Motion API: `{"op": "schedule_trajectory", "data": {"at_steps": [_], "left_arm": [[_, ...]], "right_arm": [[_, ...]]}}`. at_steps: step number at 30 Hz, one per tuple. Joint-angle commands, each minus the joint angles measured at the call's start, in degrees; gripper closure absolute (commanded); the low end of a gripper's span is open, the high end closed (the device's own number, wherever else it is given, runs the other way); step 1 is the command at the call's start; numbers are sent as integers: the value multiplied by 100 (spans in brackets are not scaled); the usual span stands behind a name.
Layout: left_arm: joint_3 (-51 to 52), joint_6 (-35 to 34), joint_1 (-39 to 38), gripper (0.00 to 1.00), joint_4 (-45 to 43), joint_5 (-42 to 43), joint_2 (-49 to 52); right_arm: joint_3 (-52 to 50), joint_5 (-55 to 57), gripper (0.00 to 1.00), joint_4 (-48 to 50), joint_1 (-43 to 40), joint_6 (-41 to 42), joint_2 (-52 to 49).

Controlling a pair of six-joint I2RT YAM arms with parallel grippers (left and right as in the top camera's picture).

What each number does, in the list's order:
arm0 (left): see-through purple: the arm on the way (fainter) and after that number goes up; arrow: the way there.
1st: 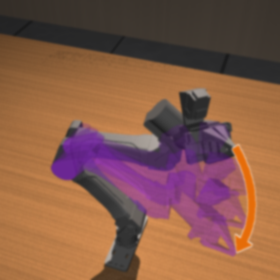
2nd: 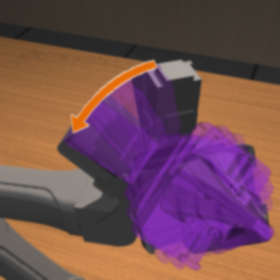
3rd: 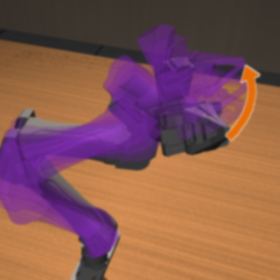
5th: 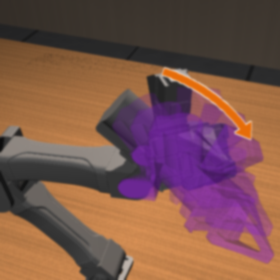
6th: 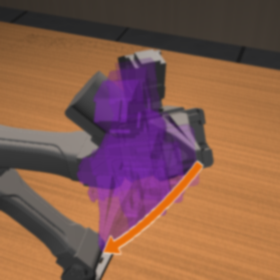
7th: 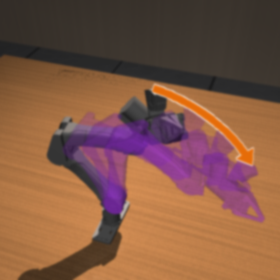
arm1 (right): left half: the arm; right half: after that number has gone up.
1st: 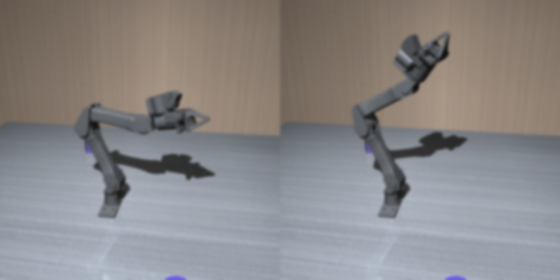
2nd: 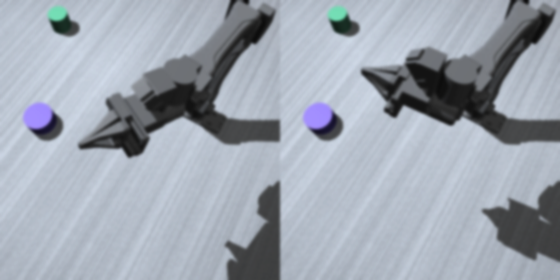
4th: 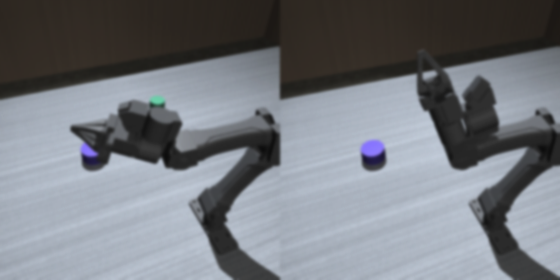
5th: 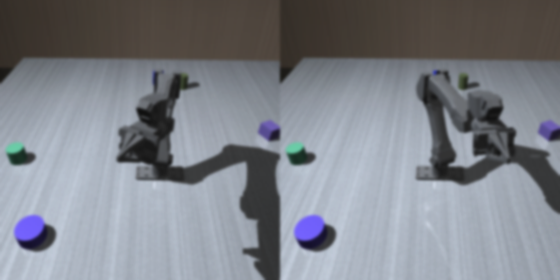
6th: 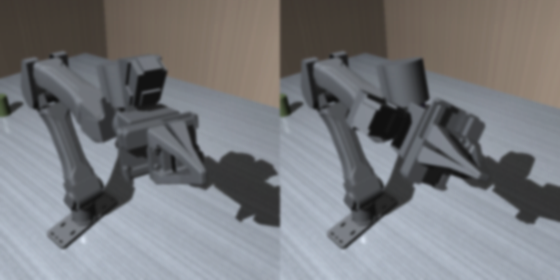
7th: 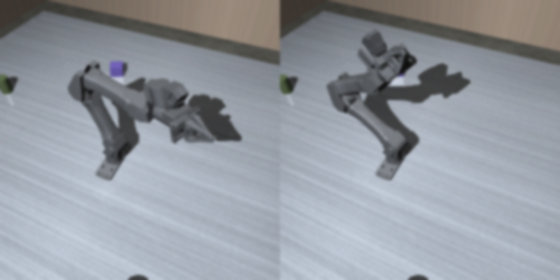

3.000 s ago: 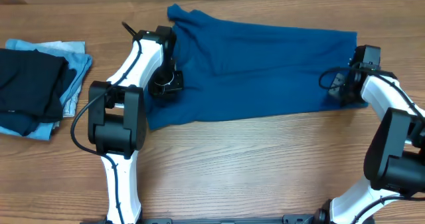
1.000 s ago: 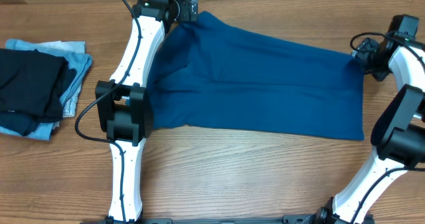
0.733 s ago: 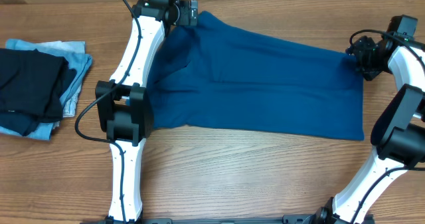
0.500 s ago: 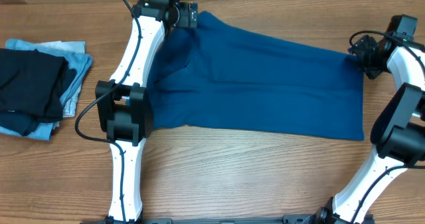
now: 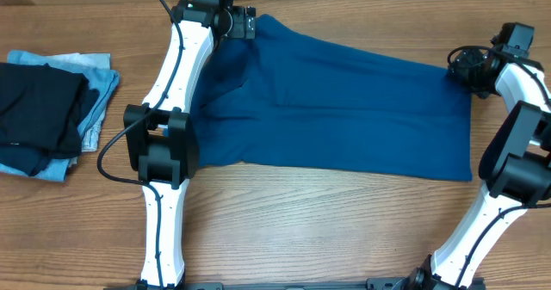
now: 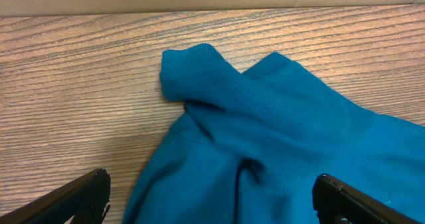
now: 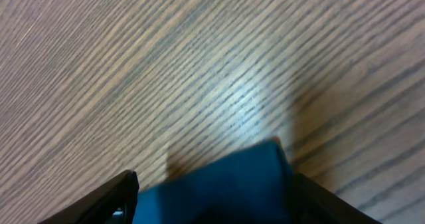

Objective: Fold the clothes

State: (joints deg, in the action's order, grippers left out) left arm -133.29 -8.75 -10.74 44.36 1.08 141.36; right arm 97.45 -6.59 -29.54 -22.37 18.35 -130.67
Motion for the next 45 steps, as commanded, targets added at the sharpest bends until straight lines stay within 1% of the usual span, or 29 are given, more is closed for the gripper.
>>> {"op": "schedule_trajectory", "data": {"at_steps": [1, 4, 7, 9, 12, 16, 17, 18, 19, 20, 22, 23, 24, 25, 26, 28, 29, 31, 32, 34, 36, 38, 42, 45], "left_arm": [[-81, 107, 33, 0, 24, -2, 85], [-79, 107, 33, 0, 68, -2, 85], [-79, 107, 33, 0, 66, -2, 85], [-81, 107, 33, 0, 66, -2, 85], [-81, 107, 33, 0, 68, -2, 85], [-79, 107, 33, 0, 66, -2, 85], [-79, 107, 33, 0, 70, -2, 85], [-79, 107, 33, 0, 72, -2, 85], [-81, 107, 33, 0, 70, -2, 85], [-79, 107, 33, 0, 70, -4, 85], [-79, 107, 33, 0, 70, -20, 85], [-79, 107, 33, 0, 66, -20, 85], [-79, 107, 33, 0, 63, -26, 85], [-79, 107, 33, 0, 63, -76, 85], [-79, 107, 33, 0, 66, -164, 85], [-81, 109, 33, 0, 63, -173, 85], [-79, 109, 33, 3, 59, -173, 85], [-81, 105, 44, 20, -127, -170, 85], [-81, 76, 48, 21, -289, -166, 85], [-79, -48, 48, 12, -538, -98, 85], [-79, -48, 46, 12, -774, 125, 85], [-79, -179, 48, 12, -822, 153, 94], [-79, -625, 48, 6, -984, 179, 476], [-79, -1060, 81, 6, -1360, 232, 846]], "right_arm": [[76, 90, 26, 127, -2, -107, -94], [76, 101, 25, 297, -4, -343, -136], [76, 109, 28, 332, -11, -365, -136], [76, 151, 37, 289, -11, -542, -136], [76, 507, 37, 28, -11, -914, -136], [76, 590, 37, -120, -11, -986, -136], [66, 590, 39, -114, -11, -988, -138], [55, 590, 54, -70, -11, -988, -138], [55, 590, 60, -57, -11, -986, -138], [55, 592, 64, -48, -11, -988, -138], [55, 592, 79, -31, -11, -988, -138], [55, 592, 85, -35, -11, -988, -138], [55, 592, 87, -35, -11, -988, -138], [55, 614, 93, -31, -11, -988, -138], [55, 662, 96, -7, -11, -994, -138], [55, 656, 96, 157, -11, -1294, -138], [57, 656, 96, 208, -11, -1397, -136], [57, 654, 96, 286, -11, -1414, -136], [57, 654, 96, 337, -11, -1414, -136], [57, 654, 96, 466, -11, -1414, -136], [57, 651, 96, 501, -9, -1410, -136], [57, 651, 96, 496, -9, -1410, -136], [55, 651, 96, 433, -9, -1408, -136], [55, 651, 96, 391, -9, -1410, -136]]}}
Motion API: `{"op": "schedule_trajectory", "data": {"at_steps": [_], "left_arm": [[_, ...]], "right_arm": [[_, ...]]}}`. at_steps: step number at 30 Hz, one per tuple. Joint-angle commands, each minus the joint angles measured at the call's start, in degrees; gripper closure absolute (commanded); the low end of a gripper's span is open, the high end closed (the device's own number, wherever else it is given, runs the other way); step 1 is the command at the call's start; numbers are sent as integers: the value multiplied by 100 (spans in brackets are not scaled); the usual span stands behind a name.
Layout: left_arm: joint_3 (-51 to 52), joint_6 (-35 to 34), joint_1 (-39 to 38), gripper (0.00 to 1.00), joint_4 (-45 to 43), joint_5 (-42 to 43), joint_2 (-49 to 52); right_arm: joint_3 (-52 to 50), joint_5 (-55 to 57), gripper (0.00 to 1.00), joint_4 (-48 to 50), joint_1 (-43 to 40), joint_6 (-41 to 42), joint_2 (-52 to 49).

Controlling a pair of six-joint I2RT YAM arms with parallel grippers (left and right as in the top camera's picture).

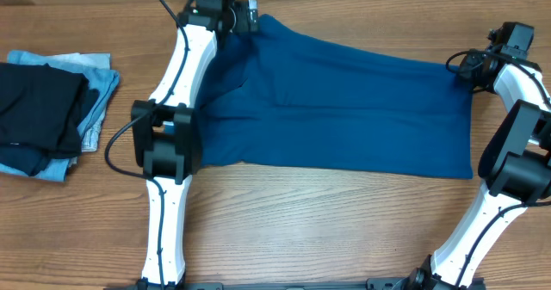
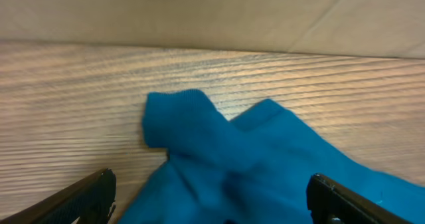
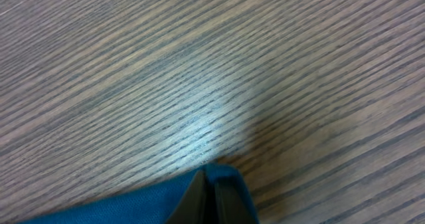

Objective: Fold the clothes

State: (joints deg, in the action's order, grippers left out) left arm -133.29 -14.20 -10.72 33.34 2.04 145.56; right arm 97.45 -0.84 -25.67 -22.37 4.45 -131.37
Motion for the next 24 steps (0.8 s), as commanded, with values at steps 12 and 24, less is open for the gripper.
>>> {"op": "schedule_trajectory", "data": {"at_steps": [12, 24], "left_arm": [[-79, -925, 101, 34, -1032, 225, 608], [-79, -1670, 118, 79, -1473, 247, 940]], "right_arm": [[55, 74, 96, -55, -9, 4, -66], [55, 76, 96, 46, -11, 4, -66]]}}
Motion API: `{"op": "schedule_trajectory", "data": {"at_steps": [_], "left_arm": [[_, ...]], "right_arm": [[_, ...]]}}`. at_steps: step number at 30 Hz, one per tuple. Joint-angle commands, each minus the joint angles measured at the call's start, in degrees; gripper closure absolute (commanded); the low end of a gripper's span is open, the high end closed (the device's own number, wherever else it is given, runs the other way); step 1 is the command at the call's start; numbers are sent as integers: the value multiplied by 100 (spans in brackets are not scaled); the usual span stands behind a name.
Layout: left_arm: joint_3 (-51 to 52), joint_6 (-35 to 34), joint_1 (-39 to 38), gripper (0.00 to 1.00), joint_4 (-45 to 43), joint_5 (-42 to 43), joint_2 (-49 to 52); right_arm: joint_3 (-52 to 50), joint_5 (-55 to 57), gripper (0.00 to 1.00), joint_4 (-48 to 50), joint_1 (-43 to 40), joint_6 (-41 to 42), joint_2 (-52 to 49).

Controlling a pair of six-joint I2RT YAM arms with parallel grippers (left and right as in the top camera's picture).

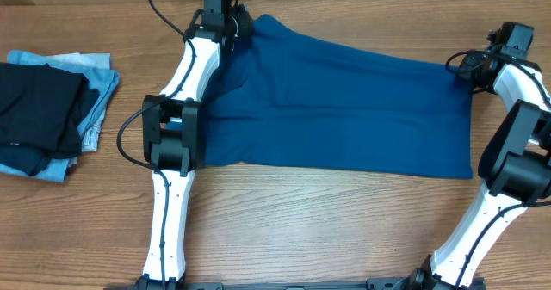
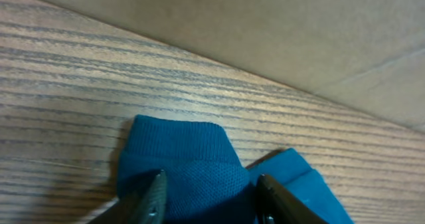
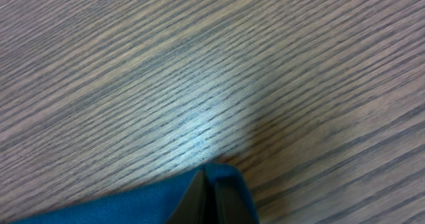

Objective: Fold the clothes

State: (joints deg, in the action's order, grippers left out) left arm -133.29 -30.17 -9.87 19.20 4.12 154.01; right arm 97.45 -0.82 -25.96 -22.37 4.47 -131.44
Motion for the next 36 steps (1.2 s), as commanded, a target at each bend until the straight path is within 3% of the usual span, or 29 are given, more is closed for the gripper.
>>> {"op": "schedule_trajectory", "data": {"at_steps": [1, 4, 8, 13, 21, 36], "left_arm": [[-79, -72, 33, 82, -61, 42, 94], [-153, -66, 70, 96, -50, 238, 92], [-833, -39, 232, 96, 439, 603, 92], [-2087, 807, 332, 96, 1541, 579, 92], [-2636, 1331, 330, 96, 2402, 599, 92], [-4170, 1650, 319, 96, 5477, 431, 92]], "right_arm": [[55, 74, 96, 85, -11, 2, -59], [55, 74, 96, 175, -11, 2, -59], [57, -7, 96, 398, -9, 0, -59], [57, -592, 96, 498, -9, 2, -50], [57, -525, 96, 367, -11, 0, 763], [57, -597, 96, -2055, -22, 0, 2087]]}}
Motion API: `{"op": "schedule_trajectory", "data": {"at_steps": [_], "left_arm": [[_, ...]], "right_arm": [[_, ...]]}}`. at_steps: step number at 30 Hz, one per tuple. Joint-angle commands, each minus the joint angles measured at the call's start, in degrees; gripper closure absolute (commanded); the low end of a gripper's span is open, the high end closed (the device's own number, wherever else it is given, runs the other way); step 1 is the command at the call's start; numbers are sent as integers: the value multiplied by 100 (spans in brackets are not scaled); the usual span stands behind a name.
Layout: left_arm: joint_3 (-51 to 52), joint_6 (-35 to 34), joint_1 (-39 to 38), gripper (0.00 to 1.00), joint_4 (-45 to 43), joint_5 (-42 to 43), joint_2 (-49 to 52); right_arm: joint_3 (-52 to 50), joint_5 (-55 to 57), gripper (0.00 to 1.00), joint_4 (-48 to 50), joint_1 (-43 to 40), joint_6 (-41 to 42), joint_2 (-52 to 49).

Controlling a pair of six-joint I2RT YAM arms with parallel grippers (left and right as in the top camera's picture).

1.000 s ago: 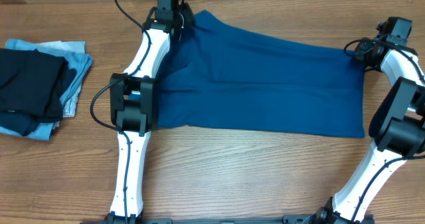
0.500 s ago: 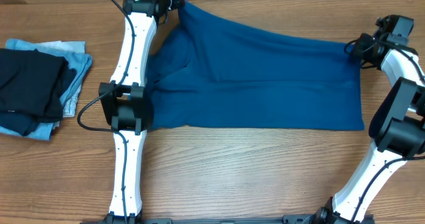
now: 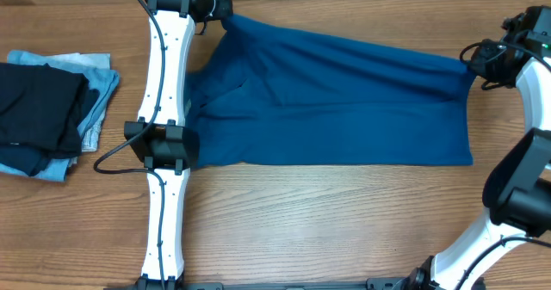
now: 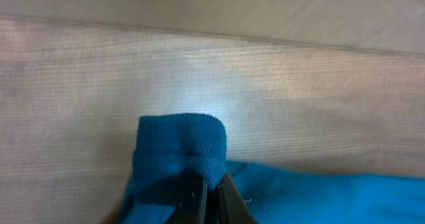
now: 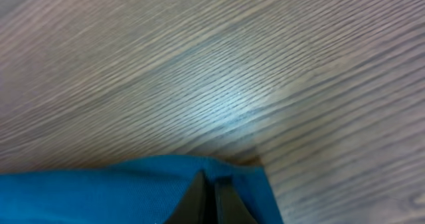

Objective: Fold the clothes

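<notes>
A blue garment (image 3: 336, 101) lies spread across the middle of the wooden table. Its far edge is lifted and stretched taut between my two grippers. My left gripper (image 3: 220, 8) is shut on the far left corner of the blue garment (image 4: 182, 144), whose cloth bulges above the closed jaws. At the far right, my right gripper (image 3: 479, 62) is shut on the other far corner of the blue garment (image 5: 133, 191). The near edge of the cloth rests flat on the table.
A pile of folded dark and light blue clothes (image 3: 47, 109) sits at the left edge of the table. Both white arms reach up from the near edge. A wall or board runs along the far side (image 4: 199, 8).
Both grippers have lifted and moved apart with their corners. The garment's far edge was slack on the table and is now raised and pulled straight. The left gripper's jaws have closed tight on the cloth.
Both grippers stood open at the garment's two far corners. Then the right was shut on its corner while the left stayed open. Then the left was narrowing around its corner. Now both hold the corners, raised and stretched apart.
</notes>
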State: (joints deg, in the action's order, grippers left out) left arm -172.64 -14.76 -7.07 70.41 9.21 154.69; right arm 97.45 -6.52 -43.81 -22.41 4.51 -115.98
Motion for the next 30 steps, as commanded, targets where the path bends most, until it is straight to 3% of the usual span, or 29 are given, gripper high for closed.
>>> {"op": "schedule_trajectory", "data": {"at_steps": [1, 13, 24, 26, 30], "left_arm": [[-240, 107, 33, 96, 544, -79, 24], [-741, -149, -166, 96, 2640, -70, -22], [-623, -295, -645, 96, 2640, -501, -780], [-85, -232, -713, 96, 2640, -564, -1139], [2463, -262, -863, 96, 2640, -1344, -2238]], "right_arm": [[57, -90, 96, -396, -17, -4, 588], [57, -426, 96, -2544, -17, 146, 649], [55, -363, 96, -3748, -17, 673, 649], [55, -341, 96, -3781, -17, 710, 649], [55, -341, 96, -3812, -17, 715, 647]]}}
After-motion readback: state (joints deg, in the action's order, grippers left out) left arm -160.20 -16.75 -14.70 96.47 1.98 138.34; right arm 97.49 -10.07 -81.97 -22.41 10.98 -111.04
